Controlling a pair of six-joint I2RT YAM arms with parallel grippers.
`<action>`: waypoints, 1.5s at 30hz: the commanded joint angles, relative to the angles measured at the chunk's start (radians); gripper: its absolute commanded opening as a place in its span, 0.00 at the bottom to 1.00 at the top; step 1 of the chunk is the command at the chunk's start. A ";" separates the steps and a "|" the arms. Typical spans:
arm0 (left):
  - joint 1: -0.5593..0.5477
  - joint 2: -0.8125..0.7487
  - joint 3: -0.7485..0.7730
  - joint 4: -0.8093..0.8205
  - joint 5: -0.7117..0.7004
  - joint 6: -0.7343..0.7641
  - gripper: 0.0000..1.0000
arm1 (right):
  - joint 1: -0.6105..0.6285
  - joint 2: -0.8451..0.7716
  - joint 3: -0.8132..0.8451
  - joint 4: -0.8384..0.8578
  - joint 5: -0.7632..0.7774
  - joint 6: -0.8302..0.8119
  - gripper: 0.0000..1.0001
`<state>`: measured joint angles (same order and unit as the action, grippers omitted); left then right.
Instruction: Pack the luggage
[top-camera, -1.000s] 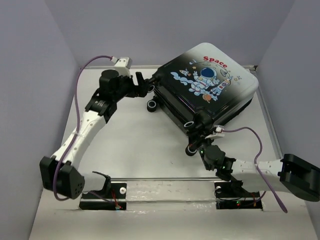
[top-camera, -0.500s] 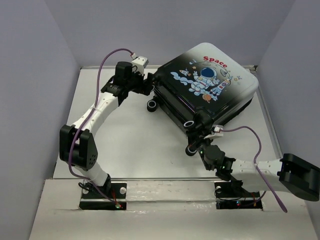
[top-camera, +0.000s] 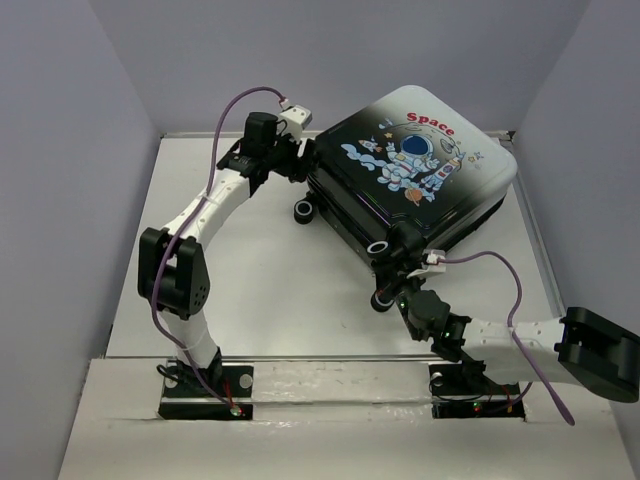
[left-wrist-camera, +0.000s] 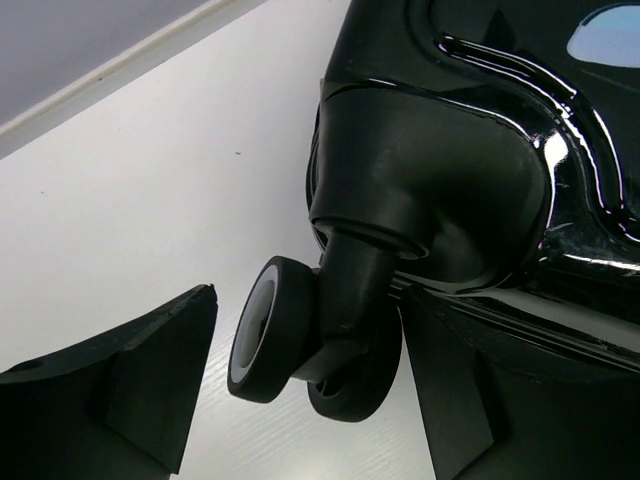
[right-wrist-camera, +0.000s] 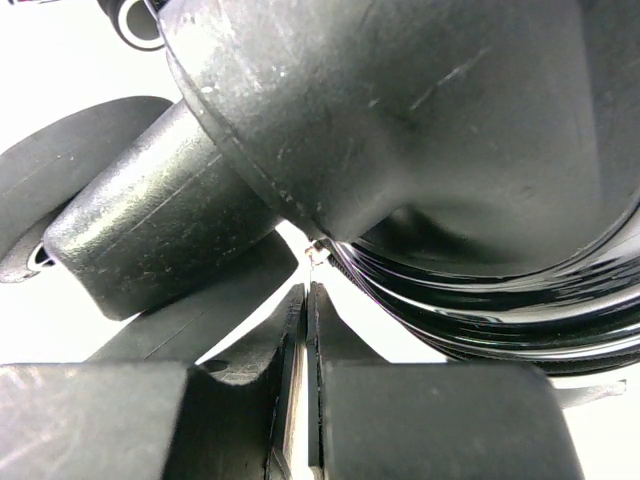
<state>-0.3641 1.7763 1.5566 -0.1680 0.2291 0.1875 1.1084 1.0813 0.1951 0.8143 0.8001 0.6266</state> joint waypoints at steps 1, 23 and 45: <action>-0.009 0.000 0.062 -0.013 0.042 0.029 0.84 | 0.024 -0.006 0.044 0.105 -0.072 0.002 0.07; -0.009 0.038 0.028 -0.057 0.082 0.056 0.74 | 0.024 -0.015 0.040 0.089 -0.068 0.007 0.07; 0.062 -0.225 -0.345 0.128 0.075 -0.219 0.06 | -0.093 -0.142 0.150 -0.195 -0.232 -0.108 0.07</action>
<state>-0.3252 1.6817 1.3178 0.0051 0.3347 0.1131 1.0790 1.0061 0.2230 0.6586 0.7231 0.5816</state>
